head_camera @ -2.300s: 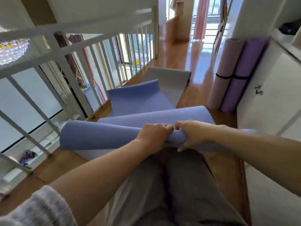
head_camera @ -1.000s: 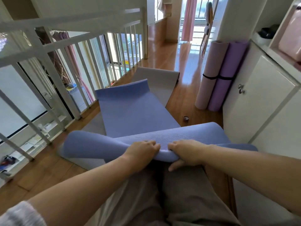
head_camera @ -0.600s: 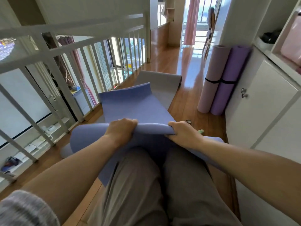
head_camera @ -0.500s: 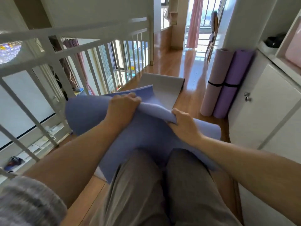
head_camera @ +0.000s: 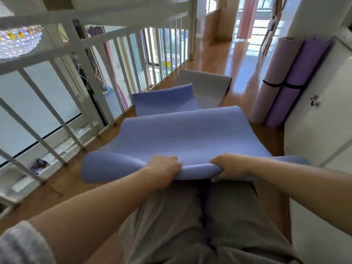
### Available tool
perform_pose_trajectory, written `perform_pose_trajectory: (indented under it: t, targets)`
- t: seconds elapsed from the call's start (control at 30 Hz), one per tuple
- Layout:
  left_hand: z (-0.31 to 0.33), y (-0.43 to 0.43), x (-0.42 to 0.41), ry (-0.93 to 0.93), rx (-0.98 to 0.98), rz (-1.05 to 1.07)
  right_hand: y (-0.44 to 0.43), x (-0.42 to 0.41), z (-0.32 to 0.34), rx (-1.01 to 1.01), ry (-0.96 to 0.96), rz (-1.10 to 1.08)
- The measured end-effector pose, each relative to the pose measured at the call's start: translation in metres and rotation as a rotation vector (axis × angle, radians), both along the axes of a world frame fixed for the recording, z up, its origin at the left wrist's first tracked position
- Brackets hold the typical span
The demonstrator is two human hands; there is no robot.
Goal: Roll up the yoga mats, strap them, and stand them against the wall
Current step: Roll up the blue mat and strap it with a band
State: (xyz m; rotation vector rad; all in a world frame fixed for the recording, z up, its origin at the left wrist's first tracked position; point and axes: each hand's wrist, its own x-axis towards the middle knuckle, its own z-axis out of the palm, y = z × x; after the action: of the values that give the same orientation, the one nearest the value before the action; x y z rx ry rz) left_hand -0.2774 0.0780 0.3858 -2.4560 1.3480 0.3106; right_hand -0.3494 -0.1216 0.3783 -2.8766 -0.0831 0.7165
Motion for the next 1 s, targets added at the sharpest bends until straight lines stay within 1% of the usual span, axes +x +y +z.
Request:
perform_pose_trajectory:
  t: [0.13,0.2,0.23,0.3,0.37,0.43,0.47,0.57,0.63,0.7,0.77,0.83,0.9,1.0]
  targets:
    - [-0.013,-0.003,-0.005,0.147,-0.141,-0.022,-0.006,-0.008,-0.004,-0.061,-0.039,-0.011]
    - [-0.022,-0.006,-0.009,0.165,-0.225,-0.017,-0.007,-0.016,-0.008,-0.132,-0.095,0.002]
    - [-0.027,-0.008,-0.01,0.153,-0.258,-0.018,-0.006,-0.022,-0.01,-0.147,-0.146,-0.006]
    - [-0.031,-0.015,-0.012,0.125,-0.33,-0.032,-0.005,-0.031,-0.012,-0.083,-0.308,-0.017]
    - [-0.03,-0.026,-0.012,0.114,-0.367,-0.046,-0.006,-0.034,-0.014,-0.043,-0.475,0.033]
    - [-0.028,-0.036,-0.01,0.134,-0.363,-0.043,-0.01,-0.03,-0.017,-0.097,-0.612,0.105]
    - [-0.027,-0.04,-0.008,0.153,-0.347,-0.044,-0.012,-0.027,-0.017,-0.131,-0.624,0.118]
    - [-0.026,-0.042,-0.007,0.179,-0.322,-0.058,-0.013,-0.024,-0.021,-0.192,-0.517,0.088]
    - [-0.031,-0.037,-0.008,0.202,-0.384,-0.058,-0.012,-0.027,-0.026,-0.167,-0.533,0.06]
    - [-0.04,-0.024,-0.01,0.255,-0.498,-0.085,-0.01,-0.038,-0.034,-0.078,-0.592,0.033]
    - [-0.052,-0.008,-0.015,0.296,-0.603,-0.154,-0.008,-0.051,-0.047,0.02,-0.629,0.035]
    - [-0.059,0.002,-0.021,0.348,-0.661,-0.167,-0.005,-0.061,-0.056,0.133,-0.612,0.02]
    - [-0.06,0.004,-0.023,0.411,-0.713,-0.138,-0.008,-0.067,-0.058,0.235,-0.582,-0.015]
    - [-0.055,0.003,-0.024,0.474,-0.735,-0.082,-0.015,-0.073,-0.053,0.293,-0.534,-0.023]
